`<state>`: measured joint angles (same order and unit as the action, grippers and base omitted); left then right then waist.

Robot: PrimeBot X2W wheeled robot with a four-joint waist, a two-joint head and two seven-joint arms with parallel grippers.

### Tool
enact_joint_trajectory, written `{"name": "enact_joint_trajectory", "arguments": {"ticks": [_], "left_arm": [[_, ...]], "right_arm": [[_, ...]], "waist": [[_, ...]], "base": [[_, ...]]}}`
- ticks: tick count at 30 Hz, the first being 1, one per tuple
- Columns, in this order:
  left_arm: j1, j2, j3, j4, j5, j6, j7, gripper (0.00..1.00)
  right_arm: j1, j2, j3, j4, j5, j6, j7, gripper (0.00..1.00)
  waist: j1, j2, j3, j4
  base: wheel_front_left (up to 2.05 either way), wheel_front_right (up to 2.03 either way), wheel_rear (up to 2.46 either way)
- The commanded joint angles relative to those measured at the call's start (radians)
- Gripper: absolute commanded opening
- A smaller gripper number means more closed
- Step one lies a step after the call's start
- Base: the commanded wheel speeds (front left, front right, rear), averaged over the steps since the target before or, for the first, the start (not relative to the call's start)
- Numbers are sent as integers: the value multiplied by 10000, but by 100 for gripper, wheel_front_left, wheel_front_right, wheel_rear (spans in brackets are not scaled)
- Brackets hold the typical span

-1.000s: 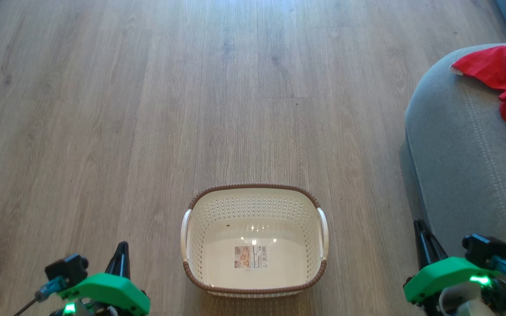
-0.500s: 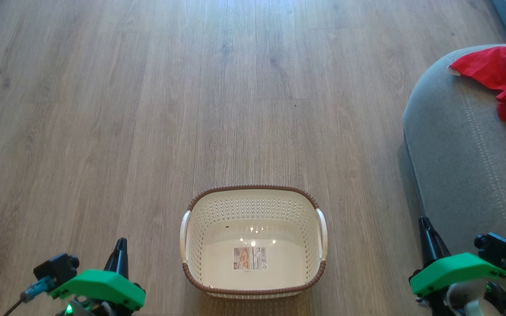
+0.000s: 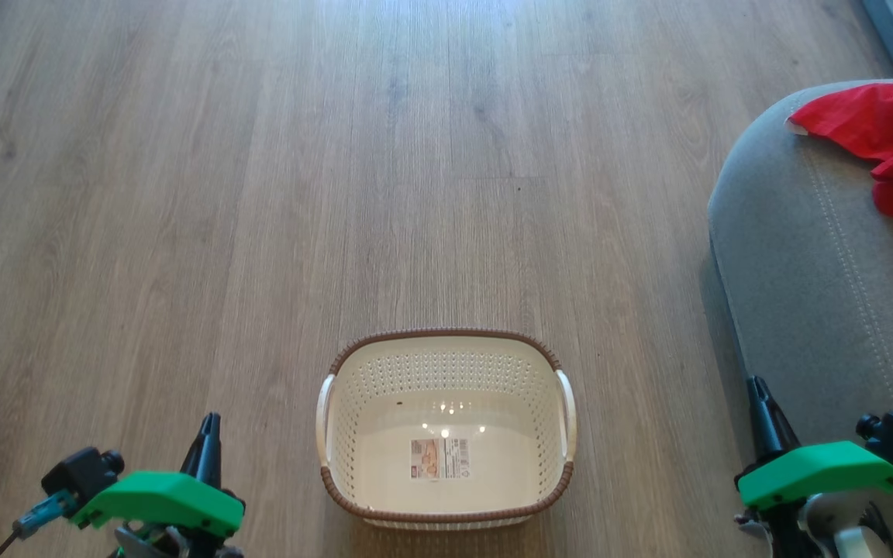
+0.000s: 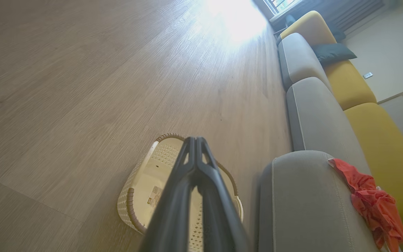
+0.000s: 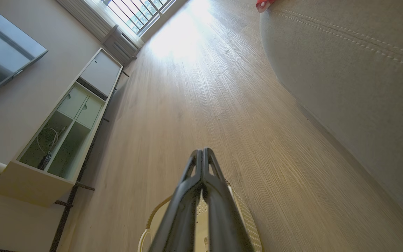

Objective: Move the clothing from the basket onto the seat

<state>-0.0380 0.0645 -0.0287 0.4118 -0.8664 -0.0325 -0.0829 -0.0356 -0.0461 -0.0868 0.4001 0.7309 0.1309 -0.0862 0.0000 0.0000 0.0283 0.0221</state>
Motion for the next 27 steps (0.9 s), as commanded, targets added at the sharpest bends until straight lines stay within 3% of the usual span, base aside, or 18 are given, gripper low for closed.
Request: {"name": "enact_joint_trajectory", "arguments": {"ticks": [1,27], "left_arm": [[-503,21,285,-388,-370,-92,69,0],[-578,-41,719,-871,-3041,-429,788,0]], "right_arm": [[-488,-38,40,-427,434,0,104,0],[-577,-39,-79,-854,3595,-1,821,0]], "waist": [[0,0,-8,-7],[0,0,-100,-88]], "base": [[0,0,0],[0,0,0]]}}
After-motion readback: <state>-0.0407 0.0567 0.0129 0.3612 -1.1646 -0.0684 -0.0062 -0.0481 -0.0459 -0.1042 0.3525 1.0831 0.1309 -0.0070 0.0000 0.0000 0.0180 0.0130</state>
